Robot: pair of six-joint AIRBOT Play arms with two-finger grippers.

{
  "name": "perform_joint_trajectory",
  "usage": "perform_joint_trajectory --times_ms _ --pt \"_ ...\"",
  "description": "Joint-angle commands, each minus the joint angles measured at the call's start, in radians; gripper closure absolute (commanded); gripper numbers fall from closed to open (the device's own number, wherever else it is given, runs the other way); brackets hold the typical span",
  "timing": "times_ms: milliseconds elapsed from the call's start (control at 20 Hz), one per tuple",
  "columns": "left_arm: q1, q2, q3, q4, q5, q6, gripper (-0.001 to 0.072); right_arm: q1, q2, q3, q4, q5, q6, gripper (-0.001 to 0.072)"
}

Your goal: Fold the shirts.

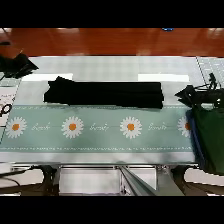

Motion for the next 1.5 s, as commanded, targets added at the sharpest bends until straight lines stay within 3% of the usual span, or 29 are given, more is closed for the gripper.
perform_joint_trajectory --times_ms 0,450,500,550,600,650,750,800,850,900,1050,1150,1450 --pt "-0.071 0.196 -0.247 -0.099 0.161 0.097 0.0235 0.037 -0.042 -0.057 0.111 -0.061 -0.054 0.0297" --pt "-0.211 0.203 -0.297 -0.099 0.191 0.124 0.0236 0.245 -0.296 0.175 0.236 -0.049 -0.024 0.0298" --pt "-0.222 0.198 -0.297 -0.099 0.192 0.124 0.0236 0.265 -0.312 0.200 0.237 -0.057 -0.014 0.0326" --pt "-0.232 0.192 -0.297 -0.099 0.192 0.124 0.0236 0.282 -0.319 0.223 0.237 -0.066 -0.012 0.0451" --pt "-0.241 0.183 -0.297 -0.099 0.191 0.124 0.0236 0.293 -0.318 0.241 0.237 -0.067 -0.024 0.0631" --pt "-0.248 0.178 -0.297 -0.099 0.192 0.124 0.0236 0.298 -0.314 0.259 0.238 -0.047 -0.053 0.0688" --pt "-0.252 0.173 -0.297 -0.099 0.191 0.146 0.0246 0.291 -0.280 0.270 0.225 0.013 -0.078 0.0688" --pt "-0.253 0.173 -0.297 -0.100 0.190 0.151 0.0308 0.283 -0.247 0.270 0.183 0.042 -0.077 0.0688" --pt "-0.256 0.173 -0.297 -0.100 0.184 0.151 0.0538 0.283 -0.208 0.270 0.127 0.069 -0.061 0.0688" --pt "-0.266 0.173 -0.297 -0.103 0.184 0.150 0.0684 0.283 -0.159 0.270 0.058 0.091 -0.034 0.0688" --pt "-0.358 0.162 -0.296 -0.124 0.219 0.147 0.0687 0.286 0.040 0.221 -0.054 0.109 0.006 0.0688" --pt "-0.467 0.104 -0.275 -0.124 0.239 0.045 0.0687 0.285 0.183 0.172 -0.121 0.129 0.044 0.0688" --pt "-0.834 -0.281 0.063 -0.106 0.145 0.043 0.0688 0.285 0.562 0.039 -0.167 0.213 0.161 0.0688"
